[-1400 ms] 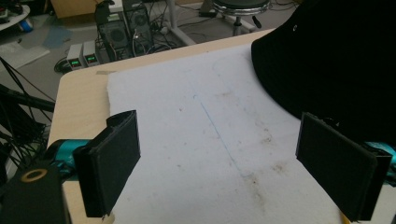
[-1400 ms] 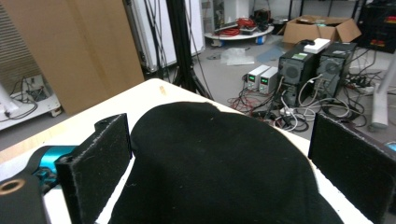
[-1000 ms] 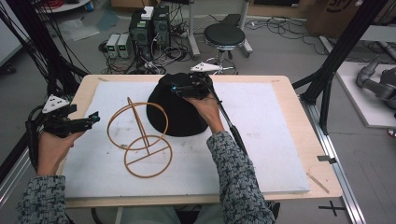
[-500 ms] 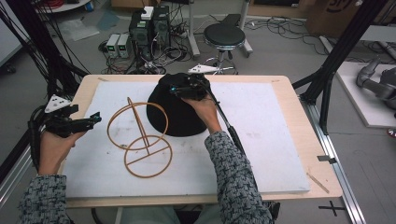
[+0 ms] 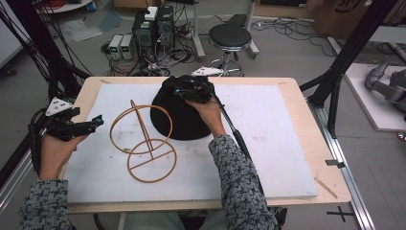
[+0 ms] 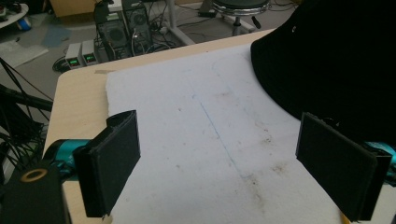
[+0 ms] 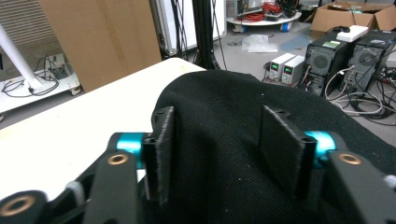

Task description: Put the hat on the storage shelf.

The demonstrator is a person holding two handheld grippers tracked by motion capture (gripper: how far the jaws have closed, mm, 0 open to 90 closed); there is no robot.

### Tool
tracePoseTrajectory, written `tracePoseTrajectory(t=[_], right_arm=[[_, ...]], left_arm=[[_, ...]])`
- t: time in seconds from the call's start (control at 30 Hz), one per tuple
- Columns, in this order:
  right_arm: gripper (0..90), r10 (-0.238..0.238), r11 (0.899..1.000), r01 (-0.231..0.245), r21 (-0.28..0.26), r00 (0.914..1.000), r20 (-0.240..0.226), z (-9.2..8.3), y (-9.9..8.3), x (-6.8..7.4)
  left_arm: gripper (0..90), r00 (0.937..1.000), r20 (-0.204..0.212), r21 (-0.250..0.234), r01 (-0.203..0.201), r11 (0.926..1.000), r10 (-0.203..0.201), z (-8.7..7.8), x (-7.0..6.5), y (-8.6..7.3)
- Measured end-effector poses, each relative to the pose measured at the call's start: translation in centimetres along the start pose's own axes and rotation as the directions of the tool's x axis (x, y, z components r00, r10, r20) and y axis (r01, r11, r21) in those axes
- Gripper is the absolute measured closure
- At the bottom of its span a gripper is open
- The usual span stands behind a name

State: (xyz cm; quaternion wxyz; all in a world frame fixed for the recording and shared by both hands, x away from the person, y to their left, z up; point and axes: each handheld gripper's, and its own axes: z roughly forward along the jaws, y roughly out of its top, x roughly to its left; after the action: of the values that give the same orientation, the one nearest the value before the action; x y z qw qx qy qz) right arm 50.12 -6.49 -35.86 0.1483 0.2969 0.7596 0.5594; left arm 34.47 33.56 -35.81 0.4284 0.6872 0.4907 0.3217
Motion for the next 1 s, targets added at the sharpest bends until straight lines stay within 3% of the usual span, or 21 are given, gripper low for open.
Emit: tracePoseTrajectory(t=[0.23,0.4,0.5,0.67,0.73,1.0], right_arm=[[69.4,-0.040,0.999,0.039,0.005,0.9992,0.003,0.0,0.0,0.3],[78.8,-0.061,0.998,0.061,0.008,0.9980,0.014,0.1,0.0,0.5],[82.7,-0.097,0.995,0.097,0.011,0.9950,0.026,-0.1,0.1,0.6],[84.7,-0.085,0.996,0.085,-0.015,0.9957,0.037,-0.7,0.6,0.5],[85.4,-0.052,0.996,0.054,-0.066,0.9981,0.032,-1.7,1.2,0.2],[85.8,-0.013,0.988,0.016,-0.152,0.9997,0.021,-3.8,2.3,-0.5]], left_arm=[[14.0,1.0000,-0.004,0.003,0.002,1.0000,-0.002,0.0,0.1,-0.1],[14.0,1.0000,-0.007,0.002,0.003,1.0000,-0.003,-0.1,0.2,-0.1],[14.0,0.9999,-0.009,0.001,0.004,1.0000,-0.004,-0.1,0.3,-0.1],[14.0,0.9999,-0.010,0.002,0.006,1.0000,-0.006,-0.2,0.4,-0.1],[14.0,0.9999,-0.011,-0.001,0.009,1.0000,-0.009,-0.2,0.4,-0.1],[14.0,0.9999,-0.010,0.000,0.007,1.0000,-0.007,-0.1,0.3,-0.1]])
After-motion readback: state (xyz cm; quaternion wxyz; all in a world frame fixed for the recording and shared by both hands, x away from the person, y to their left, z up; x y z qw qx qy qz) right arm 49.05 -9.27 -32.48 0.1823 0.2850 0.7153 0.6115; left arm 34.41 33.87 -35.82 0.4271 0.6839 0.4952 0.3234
